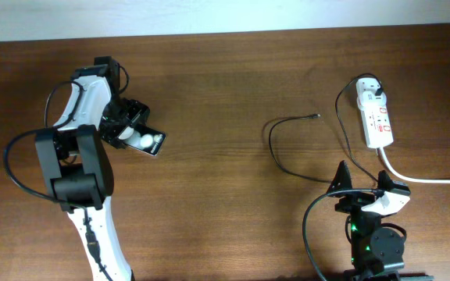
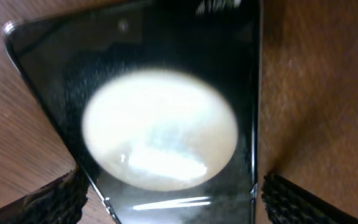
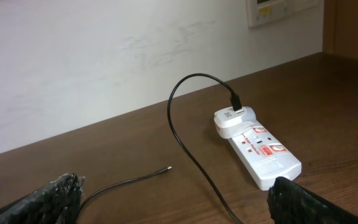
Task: Plug charger to phone and switch on socket
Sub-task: 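Lower the left gripper and grasp the phone by its edges, then lift the phone with the left gripper and tilt it upright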
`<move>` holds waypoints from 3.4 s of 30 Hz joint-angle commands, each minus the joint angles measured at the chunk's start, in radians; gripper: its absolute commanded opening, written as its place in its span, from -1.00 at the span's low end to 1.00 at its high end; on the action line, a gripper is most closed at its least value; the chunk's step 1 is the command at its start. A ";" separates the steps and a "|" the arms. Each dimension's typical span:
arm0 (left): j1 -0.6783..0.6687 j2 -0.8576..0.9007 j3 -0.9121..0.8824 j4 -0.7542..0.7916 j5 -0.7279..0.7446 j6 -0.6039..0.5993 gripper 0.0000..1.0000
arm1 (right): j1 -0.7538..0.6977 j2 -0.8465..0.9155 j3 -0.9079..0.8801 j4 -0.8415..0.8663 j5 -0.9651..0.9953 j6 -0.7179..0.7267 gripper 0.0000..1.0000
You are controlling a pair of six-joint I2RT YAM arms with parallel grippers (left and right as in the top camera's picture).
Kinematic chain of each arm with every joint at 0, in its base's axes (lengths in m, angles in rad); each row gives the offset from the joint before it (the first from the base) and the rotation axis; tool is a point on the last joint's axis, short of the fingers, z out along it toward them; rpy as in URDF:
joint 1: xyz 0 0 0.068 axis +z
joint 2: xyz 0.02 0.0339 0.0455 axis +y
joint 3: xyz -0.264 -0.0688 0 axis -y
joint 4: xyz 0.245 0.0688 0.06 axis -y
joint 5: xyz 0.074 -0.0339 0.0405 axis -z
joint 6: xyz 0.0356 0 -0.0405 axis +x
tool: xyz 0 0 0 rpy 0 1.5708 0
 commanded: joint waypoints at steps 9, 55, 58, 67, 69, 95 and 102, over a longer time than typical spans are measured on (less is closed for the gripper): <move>0.021 0.026 -0.142 0.115 0.015 -0.089 0.73 | -0.008 -0.006 -0.005 -0.007 -0.003 -0.003 0.97; 0.020 -0.384 0.542 -0.546 0.245 0.348 0.20 | -0.008 -0.006 -0.005 -0.007 -0.002 -0.003 0.97; 0.011 -0.449 0.527 -0.545 0.245 0.367 0.21 | -0.008 -0.006 -0.005 -0.007 -0.003 -0.003 0.97; 0.005 -0.642 0.278 -0.545 0.245 0.408 0.20 | -0.008 -0.006 -0.005 -0.007 -0.003 -0.003 0.97; 0.005 -0.689 0.244 -0.545 0.245 0.418 0.20 | -0.008 -0.006 -0.005 -0.007 -0.002 -0.003 0.97; 0.005 -0.972 -0.591 -0.196 0.305 0.100 0.24 | -0.008 -0.006 -0.005 -0.007 -0.003 -0.003 0.97; 0.005 -0.972 -0.591 -0.207 0.418 0.037 0.20 | -0.008 -0.006 -0.005 -0.010 -0.074 0.060 0.97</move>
